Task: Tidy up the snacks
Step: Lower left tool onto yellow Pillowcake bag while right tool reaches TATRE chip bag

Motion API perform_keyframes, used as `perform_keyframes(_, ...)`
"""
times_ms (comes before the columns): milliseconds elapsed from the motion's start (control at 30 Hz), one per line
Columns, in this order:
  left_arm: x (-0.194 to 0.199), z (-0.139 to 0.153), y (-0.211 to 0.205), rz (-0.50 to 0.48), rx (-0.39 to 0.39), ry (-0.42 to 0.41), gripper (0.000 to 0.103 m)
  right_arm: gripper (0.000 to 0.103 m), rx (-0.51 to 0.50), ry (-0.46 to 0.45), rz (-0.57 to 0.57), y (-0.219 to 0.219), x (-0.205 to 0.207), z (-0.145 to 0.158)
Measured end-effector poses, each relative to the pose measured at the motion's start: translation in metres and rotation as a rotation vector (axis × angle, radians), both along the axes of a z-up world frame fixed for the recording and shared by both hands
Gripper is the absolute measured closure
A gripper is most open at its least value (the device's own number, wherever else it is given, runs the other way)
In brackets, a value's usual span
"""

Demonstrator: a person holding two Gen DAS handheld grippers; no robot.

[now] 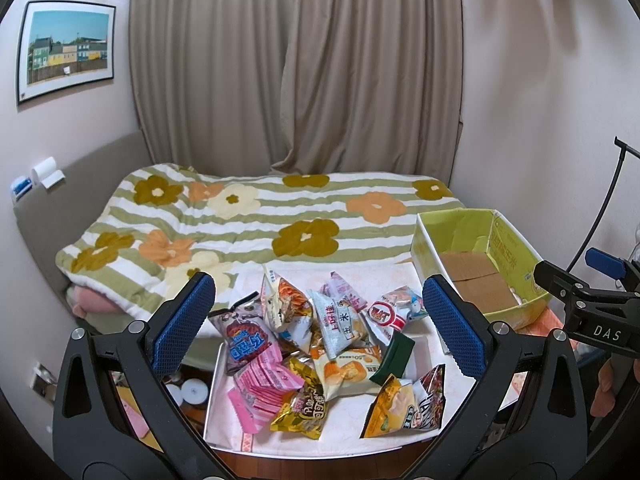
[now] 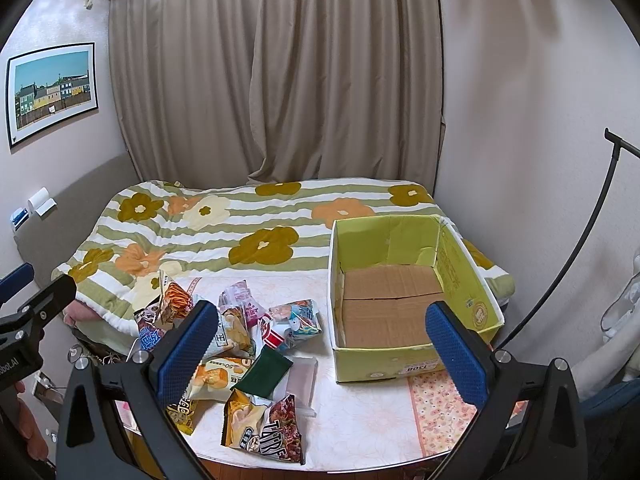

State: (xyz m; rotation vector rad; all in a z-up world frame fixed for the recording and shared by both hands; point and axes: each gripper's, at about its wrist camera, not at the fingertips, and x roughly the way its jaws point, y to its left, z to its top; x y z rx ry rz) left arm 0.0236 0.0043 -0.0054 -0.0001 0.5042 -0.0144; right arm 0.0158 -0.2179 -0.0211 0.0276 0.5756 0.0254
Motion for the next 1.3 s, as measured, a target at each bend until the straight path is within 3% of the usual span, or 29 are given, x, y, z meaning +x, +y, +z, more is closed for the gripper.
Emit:
perform_keyframes(300, 0.001, -0.001, 0.001, 0.009, -0.002, 0.006, 0.0, 0.0, 0.003, 0.008, 0.003, -0.001, 0.001, 0.001)
perform_keyframes(467, 0.005, -0.012, 0.012, 0.033, -0.026, 0.069, 0.0, 0.0, 0.013, 0.064, 0.036, 0.005, 0.002, -0.007)
perform_keyframes(667, 0.004, -0.058, 0.02, 0.06, -0.014, 0.21, 0.0, 0.0, 0.08, 0.206, 0.115, 0.005, 0.011, -0.051)
perform_keyframes(867, 0.008, -0.119, 0.02, -0.008, 0.021, 0.353, 0.0, 0.0, 0.179, 0.355, 0.142, 0.005, 0.021, -0.106)
perform_keyframes(1000, 0.018, -0.157, 0.025, -0.048, 0.005, 0.437, 0.0, 0.0, 0.243, 0.444, 0.145, 0.003, 0.027, -0.139)
perform_keyframes(1300, 0.039, -0.211, 0.036, -0.111, -0.029, 0.523, 0.0, 0.0, 0.31, 0.571, 0.132, 0.018, 0.027, -0.197)
